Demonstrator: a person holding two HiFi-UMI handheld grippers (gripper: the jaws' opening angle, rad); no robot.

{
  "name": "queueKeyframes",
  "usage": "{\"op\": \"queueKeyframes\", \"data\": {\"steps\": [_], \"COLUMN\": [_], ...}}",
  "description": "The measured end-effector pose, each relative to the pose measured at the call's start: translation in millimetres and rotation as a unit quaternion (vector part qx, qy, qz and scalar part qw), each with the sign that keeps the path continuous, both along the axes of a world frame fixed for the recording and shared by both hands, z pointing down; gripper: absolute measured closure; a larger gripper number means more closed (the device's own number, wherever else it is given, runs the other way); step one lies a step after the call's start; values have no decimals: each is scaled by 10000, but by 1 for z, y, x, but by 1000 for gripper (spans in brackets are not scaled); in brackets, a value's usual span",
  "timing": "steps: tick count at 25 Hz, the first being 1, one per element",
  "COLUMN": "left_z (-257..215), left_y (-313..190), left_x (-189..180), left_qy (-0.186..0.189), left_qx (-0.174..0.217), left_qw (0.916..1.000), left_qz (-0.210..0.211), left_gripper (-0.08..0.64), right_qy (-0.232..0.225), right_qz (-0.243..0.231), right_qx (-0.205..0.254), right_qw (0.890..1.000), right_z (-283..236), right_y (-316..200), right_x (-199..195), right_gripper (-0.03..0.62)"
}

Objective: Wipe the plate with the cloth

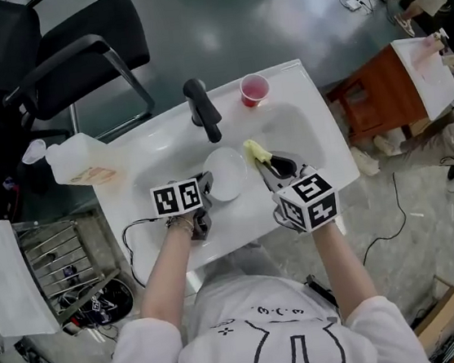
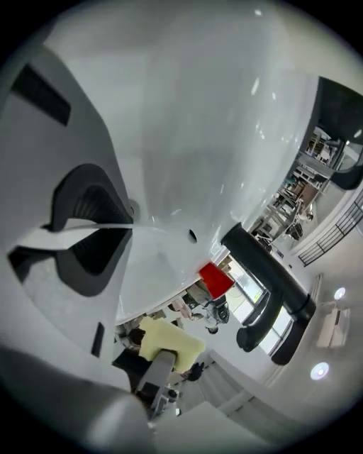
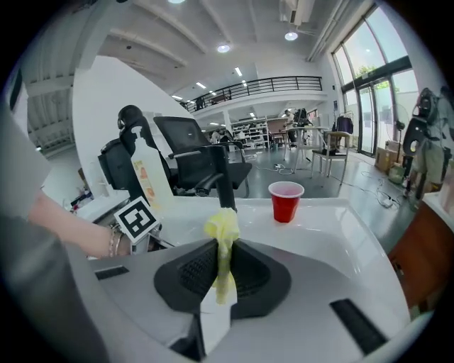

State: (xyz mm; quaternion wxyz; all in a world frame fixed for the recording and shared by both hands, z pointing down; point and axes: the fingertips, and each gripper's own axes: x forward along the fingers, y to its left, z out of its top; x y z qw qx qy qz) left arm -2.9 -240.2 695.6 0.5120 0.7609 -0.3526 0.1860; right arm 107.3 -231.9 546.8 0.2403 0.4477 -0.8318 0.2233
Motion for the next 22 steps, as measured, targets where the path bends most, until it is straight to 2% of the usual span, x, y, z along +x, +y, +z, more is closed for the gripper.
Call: {"op": "queueKeyframes", "data": {"steps": [5,7,13,18,22], "left_z": [20,28,50,59,61], "left_y": [-6,-5,2,5,7], "left_x": [-2,-2,-7,-11,-14], "left_qy": [335,342,-304,-1096,-1342], "left_qx": [-579,-768,-1054,-944,-901], "left_qw": [9958,9934,9904,9881,9858], "left_qz": [-633,-774,-840,-524,-462], "left_gripper": [541,540,515,476,456], "right_qy": [-172,-345,-423,-387,-380], "right_qz": [206,281,368,328,292], "right_qx": [-70,-163,-237,-248,-274], "right_qw": [9996,9989,9981,9984,9985], "right_z": [5,6,5,4,3], "right_y": [-4,-4,-3,-1,3], "right_x": [-1,0,5,3,1], "right_gripper": [541,541,541,541,541]}}
